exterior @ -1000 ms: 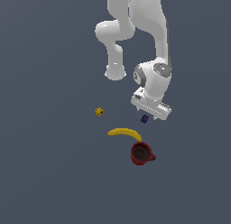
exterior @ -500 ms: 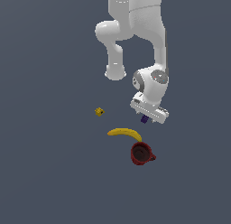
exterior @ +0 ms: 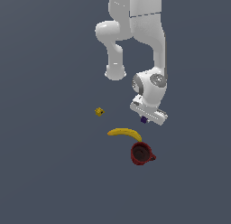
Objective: Pick up a designated object from a clutter of objects.
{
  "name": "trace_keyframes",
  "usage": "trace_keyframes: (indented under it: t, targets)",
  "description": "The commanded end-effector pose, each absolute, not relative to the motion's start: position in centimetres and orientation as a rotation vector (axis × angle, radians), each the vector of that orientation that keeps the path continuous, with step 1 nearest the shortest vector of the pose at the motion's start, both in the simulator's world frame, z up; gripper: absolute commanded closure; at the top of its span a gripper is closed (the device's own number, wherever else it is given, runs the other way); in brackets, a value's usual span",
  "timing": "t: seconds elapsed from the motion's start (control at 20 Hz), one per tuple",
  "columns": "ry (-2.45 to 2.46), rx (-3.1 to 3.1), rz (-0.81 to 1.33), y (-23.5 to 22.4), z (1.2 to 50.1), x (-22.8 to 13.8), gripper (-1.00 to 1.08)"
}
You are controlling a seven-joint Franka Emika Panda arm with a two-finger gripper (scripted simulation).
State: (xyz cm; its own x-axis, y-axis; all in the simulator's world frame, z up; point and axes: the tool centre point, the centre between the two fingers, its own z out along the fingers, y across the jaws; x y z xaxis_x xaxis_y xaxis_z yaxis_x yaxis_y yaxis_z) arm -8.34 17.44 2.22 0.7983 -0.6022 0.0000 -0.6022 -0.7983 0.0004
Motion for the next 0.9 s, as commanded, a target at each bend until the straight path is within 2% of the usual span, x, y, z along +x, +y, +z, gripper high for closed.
trace_keyframes:
  t: [0.0,0.5,0.85]
  targets:
    - [-0.998,2.979,0.0,17.4,2.2,-8.3,1.08]
    - [-0.997,2.979,0.001,17.4,2.4,-8.3,1.08]
    - [-0.997,2.979,0.001,17.1,4.4,-8.3,1.08]
